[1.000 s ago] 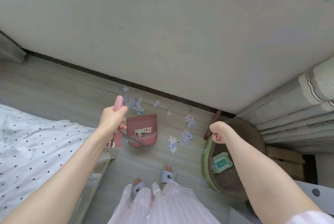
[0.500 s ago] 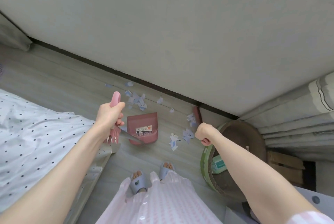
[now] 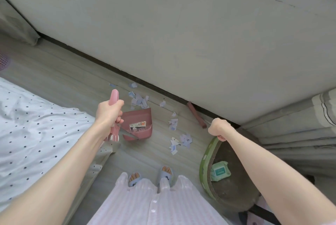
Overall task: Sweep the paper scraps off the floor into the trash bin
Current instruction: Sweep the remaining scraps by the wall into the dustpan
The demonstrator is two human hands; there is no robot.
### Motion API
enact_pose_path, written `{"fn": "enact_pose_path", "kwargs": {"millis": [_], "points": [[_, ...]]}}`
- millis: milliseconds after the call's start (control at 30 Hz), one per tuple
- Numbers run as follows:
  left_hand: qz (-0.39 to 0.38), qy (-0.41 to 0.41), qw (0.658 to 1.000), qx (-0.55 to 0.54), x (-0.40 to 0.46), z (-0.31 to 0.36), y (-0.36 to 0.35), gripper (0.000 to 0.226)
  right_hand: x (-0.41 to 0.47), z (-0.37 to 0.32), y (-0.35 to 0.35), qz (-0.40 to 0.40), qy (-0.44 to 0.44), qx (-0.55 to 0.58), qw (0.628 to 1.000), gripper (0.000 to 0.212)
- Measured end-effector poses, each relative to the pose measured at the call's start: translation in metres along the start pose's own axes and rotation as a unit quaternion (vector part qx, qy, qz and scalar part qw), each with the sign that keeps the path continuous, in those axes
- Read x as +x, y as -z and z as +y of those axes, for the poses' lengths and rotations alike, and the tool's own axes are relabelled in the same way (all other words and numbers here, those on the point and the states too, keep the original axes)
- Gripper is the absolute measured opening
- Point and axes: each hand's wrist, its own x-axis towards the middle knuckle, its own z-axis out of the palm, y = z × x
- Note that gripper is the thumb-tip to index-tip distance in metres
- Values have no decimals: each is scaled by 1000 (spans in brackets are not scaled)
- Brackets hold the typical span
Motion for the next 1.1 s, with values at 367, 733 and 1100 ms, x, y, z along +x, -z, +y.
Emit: {"fn": "enact_pose_path", "kwargs": {"millis": [367, 733, 1100], "points": [[91, 9, 993, -78, 2, -4, 14, 21, -17, -22, -21, -23, 60, -19, 998, 28], [207, -1, 962, -177, 35, 19, 73, 20, -26, -121, 32, 32, 139, -108, 984, 28], [252, -7, 952, -174, 144, 39, 167, 19, 0, -292, 27, -74, 166, 175, 968, 33]]}}
